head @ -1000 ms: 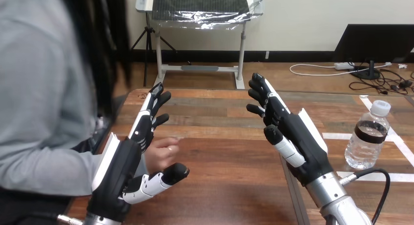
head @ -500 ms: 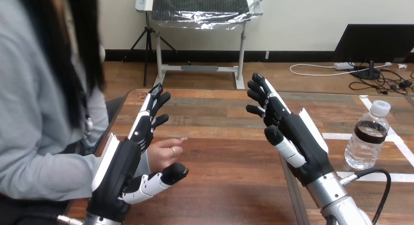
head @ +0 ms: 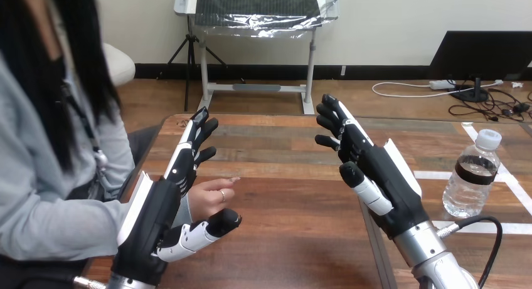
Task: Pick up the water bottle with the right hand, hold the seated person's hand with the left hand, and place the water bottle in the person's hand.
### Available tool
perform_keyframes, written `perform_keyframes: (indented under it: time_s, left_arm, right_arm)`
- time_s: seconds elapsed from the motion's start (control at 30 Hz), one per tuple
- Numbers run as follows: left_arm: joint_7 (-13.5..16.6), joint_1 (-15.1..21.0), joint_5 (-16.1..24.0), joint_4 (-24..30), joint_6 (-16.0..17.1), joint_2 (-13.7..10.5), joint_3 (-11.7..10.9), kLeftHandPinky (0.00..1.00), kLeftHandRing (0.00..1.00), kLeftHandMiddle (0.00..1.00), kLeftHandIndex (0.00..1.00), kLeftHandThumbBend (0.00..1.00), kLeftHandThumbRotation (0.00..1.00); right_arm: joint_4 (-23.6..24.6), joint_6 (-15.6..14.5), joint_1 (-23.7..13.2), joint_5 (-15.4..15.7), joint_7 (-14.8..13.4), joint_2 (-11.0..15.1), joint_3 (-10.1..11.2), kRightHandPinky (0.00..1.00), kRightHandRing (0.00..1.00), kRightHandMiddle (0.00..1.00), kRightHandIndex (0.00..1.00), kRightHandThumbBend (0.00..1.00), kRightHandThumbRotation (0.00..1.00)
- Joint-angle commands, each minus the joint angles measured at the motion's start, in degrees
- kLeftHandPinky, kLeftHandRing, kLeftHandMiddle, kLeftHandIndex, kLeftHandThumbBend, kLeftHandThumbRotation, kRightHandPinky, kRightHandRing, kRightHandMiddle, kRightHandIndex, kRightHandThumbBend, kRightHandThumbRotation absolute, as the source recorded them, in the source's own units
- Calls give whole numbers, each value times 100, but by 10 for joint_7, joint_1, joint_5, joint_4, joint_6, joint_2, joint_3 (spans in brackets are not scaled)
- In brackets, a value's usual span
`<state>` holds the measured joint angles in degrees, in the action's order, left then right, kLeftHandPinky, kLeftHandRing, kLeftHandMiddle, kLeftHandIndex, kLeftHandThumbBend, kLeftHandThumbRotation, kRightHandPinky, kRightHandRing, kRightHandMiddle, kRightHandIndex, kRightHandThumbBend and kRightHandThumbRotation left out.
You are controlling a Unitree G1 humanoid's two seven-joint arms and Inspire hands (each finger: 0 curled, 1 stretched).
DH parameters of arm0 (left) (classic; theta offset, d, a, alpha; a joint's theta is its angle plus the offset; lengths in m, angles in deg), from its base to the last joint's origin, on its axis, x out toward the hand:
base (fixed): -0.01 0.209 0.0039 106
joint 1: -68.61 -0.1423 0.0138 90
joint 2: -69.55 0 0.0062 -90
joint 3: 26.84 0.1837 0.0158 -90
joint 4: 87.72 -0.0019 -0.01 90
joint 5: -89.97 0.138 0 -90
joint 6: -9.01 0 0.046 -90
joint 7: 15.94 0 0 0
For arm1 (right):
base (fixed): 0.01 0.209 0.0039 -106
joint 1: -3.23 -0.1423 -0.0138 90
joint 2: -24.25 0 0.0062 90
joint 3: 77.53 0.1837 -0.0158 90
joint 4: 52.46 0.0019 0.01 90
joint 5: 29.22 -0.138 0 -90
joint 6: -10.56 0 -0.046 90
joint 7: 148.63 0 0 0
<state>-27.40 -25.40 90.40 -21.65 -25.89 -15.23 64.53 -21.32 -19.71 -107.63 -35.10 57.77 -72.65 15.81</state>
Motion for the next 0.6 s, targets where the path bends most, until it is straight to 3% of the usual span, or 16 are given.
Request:
perform_keyframes:
  time_s: [0.0,0.27,0.57]
  left_arm:
    - [2,35,-6,1,9,1,-6,90,97,100,100,100,73]
    - [-1,35,-10,0,9,0,-5,89,97,99,99,100,72]
    - [1,35,-7,2,8,-1,-7,89,97,100,99,100,72]
  right_arm:
    - [4,15,-46,-9,3,2,9,89,96,97,98,100,89]
    - [1,20,-50,-6,0,6,11,89,95,96,97,100,88]
    - [0,29,-64,23,-36,25,13,86,93,95,95,100,86]
